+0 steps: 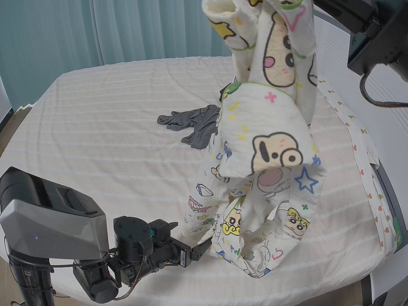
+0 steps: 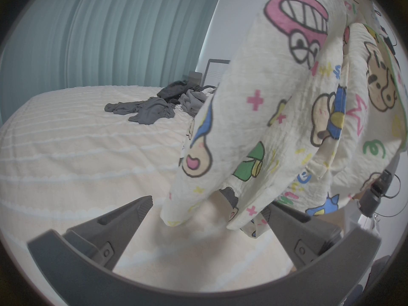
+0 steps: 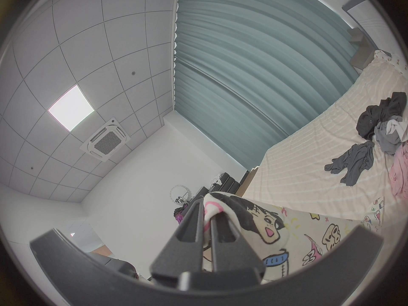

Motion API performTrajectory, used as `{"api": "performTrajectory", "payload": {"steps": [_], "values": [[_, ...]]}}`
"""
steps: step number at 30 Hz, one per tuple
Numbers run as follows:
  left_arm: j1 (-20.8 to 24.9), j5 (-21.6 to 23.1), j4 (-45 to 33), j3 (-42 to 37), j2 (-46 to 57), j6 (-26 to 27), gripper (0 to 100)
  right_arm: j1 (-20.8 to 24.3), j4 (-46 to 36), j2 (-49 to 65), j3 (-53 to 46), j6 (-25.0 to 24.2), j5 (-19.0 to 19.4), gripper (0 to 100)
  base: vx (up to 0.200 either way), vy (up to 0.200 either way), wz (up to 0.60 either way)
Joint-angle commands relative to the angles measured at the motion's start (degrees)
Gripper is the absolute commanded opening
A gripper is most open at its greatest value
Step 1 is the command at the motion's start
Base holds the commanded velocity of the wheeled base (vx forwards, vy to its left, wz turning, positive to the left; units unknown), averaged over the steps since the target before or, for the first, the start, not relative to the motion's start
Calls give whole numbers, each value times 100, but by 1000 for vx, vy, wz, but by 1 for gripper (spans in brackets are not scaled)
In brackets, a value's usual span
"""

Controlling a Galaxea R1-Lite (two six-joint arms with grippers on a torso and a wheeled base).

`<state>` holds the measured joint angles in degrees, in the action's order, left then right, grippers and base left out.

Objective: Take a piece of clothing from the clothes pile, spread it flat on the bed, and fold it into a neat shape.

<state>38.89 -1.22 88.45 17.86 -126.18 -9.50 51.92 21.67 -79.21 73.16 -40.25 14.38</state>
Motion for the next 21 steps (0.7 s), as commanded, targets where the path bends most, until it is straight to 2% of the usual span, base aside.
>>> {"api": "performTrajectory", "payload": {"steps": [1,8,9,13,21], "values": [[14,-115,49,183,-178,-17,100,2,12,-6,-3,0,3,0,0,0,0],[374,-195,49,192,-108,-413,100,-6,12,-15,-3,0,12,0,0,0,0],[435,-353,58,315,-117,-413,100,2,12,-15,-3,0,12,0,0,0,0],[427,-845,58,693,-152,-404,100,2,12,-6,-12,0,12,0,0,0,0],[251,-1065,67,693,-91,-334,100,-6,12,46,-73,0,12,0,0,0,0]]}}
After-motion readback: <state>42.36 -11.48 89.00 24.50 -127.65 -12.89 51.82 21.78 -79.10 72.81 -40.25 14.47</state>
